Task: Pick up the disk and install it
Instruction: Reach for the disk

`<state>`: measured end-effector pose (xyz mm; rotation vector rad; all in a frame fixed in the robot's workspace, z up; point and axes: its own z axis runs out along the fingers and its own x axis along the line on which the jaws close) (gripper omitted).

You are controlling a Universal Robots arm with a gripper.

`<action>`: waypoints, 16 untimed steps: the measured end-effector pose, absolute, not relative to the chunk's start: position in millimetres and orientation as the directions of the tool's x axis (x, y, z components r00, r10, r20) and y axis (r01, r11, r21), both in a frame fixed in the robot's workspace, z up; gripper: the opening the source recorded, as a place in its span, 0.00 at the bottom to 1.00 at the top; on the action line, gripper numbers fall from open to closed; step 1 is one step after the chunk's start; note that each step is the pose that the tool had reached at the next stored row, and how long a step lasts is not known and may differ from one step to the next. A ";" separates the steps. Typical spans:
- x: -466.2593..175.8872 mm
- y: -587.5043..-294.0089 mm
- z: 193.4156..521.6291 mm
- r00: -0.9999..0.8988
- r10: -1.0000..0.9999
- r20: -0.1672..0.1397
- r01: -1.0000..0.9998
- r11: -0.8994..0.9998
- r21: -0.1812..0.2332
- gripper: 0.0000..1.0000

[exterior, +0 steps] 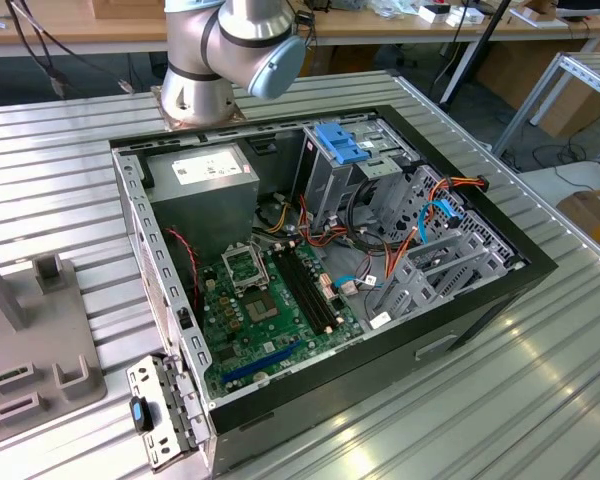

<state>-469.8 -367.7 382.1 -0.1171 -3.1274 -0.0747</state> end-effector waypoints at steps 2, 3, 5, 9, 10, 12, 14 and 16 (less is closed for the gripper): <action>-466.7 -367.1 381.5 -0.997 0.075 0.013 0.075 0.996 0.046 0.11; -466.2 -366.3 381.0 -0.997 0.075 0.013 0.075 0.996 0.045 0.11; -466.0 -361.8 379.6 -0.997 0.075 0.013 0.075 0.996 0.043 0.11; -466.0 -357.2 378.0 -0.997 0.075 0.012 0.075 0.996 0.039 0.11; -465.9 -357.2 376.6 -0.997 0.075 0.012 0.075 0.997 0.036 0.11; -466.0 -357.2 376.5 -0.997 0.075 0.012 0.075 0.997 0.036 0.11; -466.0 -357.2 376.4 -0.997 0.075 0.012 0.075 0.997 0.036 0.11; -466.0 -357.1 375.1 -0.997 0.075 0.012 0.075 0.997 0.036 0.11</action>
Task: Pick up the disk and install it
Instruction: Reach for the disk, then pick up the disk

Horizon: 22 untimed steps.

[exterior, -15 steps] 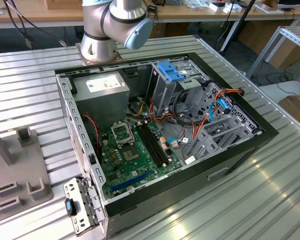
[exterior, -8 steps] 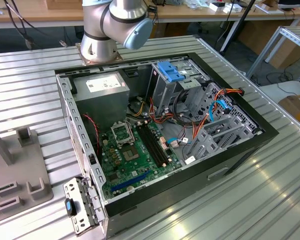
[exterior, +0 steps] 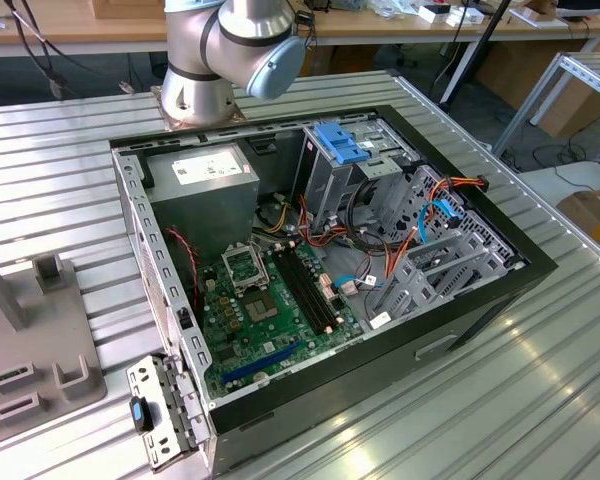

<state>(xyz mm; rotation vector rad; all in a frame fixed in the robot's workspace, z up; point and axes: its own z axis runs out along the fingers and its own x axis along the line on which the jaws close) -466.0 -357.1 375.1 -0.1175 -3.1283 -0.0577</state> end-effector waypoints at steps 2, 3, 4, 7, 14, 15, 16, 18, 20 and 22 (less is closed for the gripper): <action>-466.0 -357.2 375.2 -0.997 0.075 0.012 0.075 0.997 0.036 0.11; -466.0 -357.2 374.7 -0.997 0.075 0.012 0.075 0.997 0.036 0.11; -466.0 -357.2 374.3 -0.997 0.075 0.012 0.075 0.997 0.036 0.11; -466.0 -357.2 374.3 -0.997 0.075 0.012 0.075 0.997 0.036 0.11; -466.0 -357.2 374.1 -0.997 0.074 0.012 0.074 0.997 0.036 0.11; -466.0 -357.2 374.2 -0.997 0.072 0.012 0.073 0.997 0.036 0.11; -466.0 -357.2 374.1 -0.997 0.070 0.012 0.070 0.997 0.036 0.11; -466.0 -357.2 374.1 -0.999 0.045 0.012 0.046 0.998 0.036 0.11; -466.0 -357.2 374.1 -1.000 -0.009 0.012 -0.009 0.999 0.036 0.11; -466.0 -357.1 374.0 -0.997 -0.077 0.012 -0.076 0.996 0.036 0.11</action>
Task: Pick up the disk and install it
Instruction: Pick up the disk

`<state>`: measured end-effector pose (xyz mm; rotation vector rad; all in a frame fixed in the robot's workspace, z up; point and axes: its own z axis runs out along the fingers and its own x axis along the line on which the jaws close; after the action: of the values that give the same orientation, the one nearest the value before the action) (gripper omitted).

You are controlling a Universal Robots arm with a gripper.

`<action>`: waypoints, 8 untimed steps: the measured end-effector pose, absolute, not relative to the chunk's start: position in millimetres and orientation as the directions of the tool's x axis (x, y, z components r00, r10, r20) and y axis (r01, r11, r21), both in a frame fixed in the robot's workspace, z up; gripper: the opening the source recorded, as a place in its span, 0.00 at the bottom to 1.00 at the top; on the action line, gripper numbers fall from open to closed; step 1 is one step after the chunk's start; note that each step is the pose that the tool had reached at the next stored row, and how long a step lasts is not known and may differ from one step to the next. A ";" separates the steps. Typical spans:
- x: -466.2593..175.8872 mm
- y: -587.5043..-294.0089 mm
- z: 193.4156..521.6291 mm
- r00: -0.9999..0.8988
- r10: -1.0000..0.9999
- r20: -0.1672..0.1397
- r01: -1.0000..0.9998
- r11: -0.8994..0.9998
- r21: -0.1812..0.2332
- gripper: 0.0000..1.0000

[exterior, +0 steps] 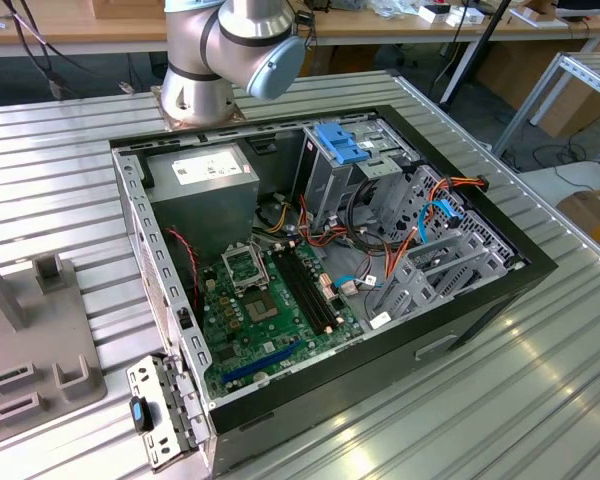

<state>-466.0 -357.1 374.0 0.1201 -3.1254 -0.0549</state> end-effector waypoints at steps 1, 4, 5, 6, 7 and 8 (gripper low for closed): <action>-466.0 -357.1 373.9 -0.994 -0.105 0.012 -0.105 0.994 0.036 0.11; -466.0 -357.2 373.9 -0.975 -0.223 0.012 -0.222 0.974 0.035 0.11; -466.0 -357.2 373.9 -0.971 -0.241 0.012 -0.240 0.970 0.035 0.11; -466.0 -357.1 373.9 -0.967 -0.254 0.012 -0.254 0.967 0.035 0.11; -466.0 -357.1 373.9 -0.961 -0.277 0.012 -0.276 0.960 0.035 0.11; -466.0 -357.1 373.9 -0.957 -0.290 0.012 -0.290 0.956 0.035 0.11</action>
<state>-466.0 -357.1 373.9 0.4583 -3.0902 -0.0510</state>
